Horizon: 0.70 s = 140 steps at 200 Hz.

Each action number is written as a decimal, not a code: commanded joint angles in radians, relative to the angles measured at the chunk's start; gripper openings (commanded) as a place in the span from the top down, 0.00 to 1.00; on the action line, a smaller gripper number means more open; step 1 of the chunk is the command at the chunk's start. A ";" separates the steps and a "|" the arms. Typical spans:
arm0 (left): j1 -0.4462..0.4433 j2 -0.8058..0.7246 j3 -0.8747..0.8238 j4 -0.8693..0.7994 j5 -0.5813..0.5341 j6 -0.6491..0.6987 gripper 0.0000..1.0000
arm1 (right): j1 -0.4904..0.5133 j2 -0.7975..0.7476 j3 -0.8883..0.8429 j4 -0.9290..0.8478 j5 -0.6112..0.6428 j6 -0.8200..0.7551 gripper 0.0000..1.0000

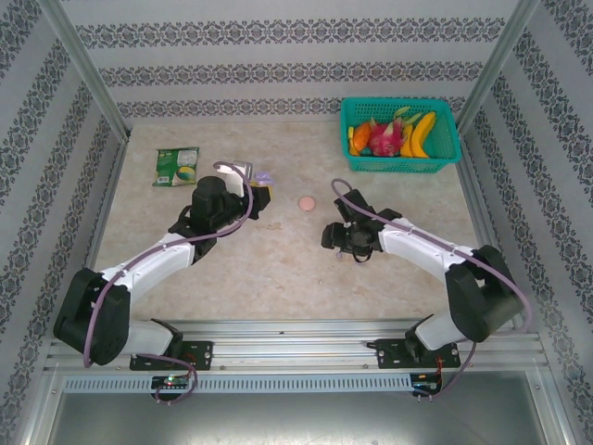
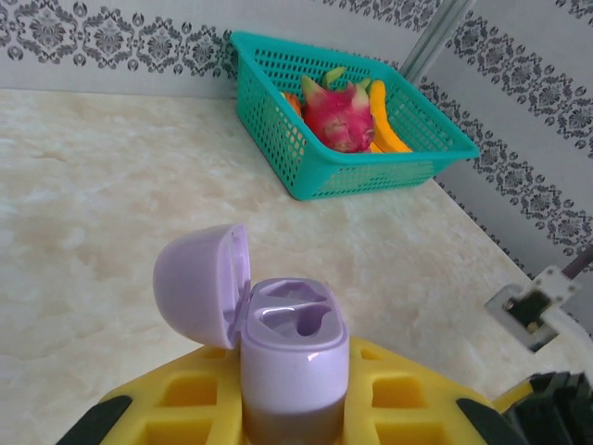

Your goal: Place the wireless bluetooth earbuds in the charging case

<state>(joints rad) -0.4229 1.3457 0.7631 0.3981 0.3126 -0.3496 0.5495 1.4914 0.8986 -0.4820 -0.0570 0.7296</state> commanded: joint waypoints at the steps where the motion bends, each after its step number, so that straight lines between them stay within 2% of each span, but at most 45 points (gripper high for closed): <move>1: -0.027 -0.042 -0.026 0.163 -0.067 -0.020 1.00 | 0.028 0.040 0.010 -0.003 0.068 0.031 0.35; 61: -0.048 -0.050 -0.021 0.168 -0.044 0.018 1.00 | 0.060 0.131 0.010 0.028 0.098 0.050 0.35; 140: -0.054 -0.040 -0.036 0.218 -0.068 -0.018 1.00 | 0.091 0.210 0.037 0.069 0.080 0.051 0.36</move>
<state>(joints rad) -0.4603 1.3136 0.7307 0.5320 0.2577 -0.3492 0.6159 1.6627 0.9077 -0.4530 0.0280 0.7647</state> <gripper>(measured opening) 0.210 0.647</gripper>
